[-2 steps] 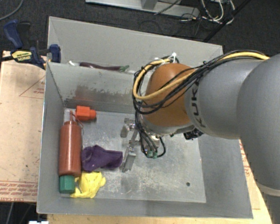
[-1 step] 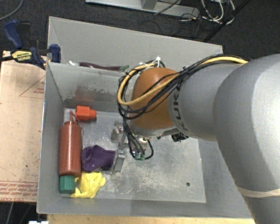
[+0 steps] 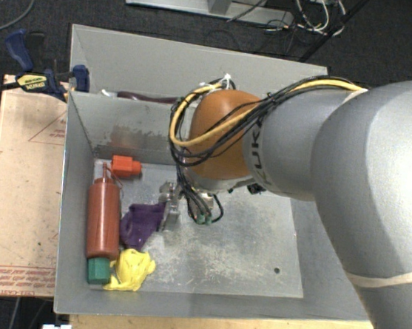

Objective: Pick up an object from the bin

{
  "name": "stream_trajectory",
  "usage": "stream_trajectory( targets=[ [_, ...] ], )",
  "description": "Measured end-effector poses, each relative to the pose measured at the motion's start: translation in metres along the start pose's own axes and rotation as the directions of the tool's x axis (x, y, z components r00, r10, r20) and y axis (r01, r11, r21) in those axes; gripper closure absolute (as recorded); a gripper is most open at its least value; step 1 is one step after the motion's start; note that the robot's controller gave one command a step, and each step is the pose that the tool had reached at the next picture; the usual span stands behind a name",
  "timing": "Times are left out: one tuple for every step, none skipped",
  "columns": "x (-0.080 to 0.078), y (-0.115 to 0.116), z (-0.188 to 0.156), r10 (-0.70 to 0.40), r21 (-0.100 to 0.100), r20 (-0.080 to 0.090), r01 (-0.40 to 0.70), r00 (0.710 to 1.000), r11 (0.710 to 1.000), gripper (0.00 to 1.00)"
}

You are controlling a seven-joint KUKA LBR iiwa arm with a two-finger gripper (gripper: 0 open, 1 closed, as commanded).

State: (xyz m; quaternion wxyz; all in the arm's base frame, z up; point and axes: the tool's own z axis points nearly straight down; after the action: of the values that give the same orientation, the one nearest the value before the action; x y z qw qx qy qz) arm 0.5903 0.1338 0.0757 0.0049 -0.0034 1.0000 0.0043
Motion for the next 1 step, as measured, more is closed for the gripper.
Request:
stream_trajectory(
  targets=[
    [0.0, 0.0, 0.0, 0.0, 0.0, 0.0, 0.0, 1.0, 1.0, 1.0]
  ],
)
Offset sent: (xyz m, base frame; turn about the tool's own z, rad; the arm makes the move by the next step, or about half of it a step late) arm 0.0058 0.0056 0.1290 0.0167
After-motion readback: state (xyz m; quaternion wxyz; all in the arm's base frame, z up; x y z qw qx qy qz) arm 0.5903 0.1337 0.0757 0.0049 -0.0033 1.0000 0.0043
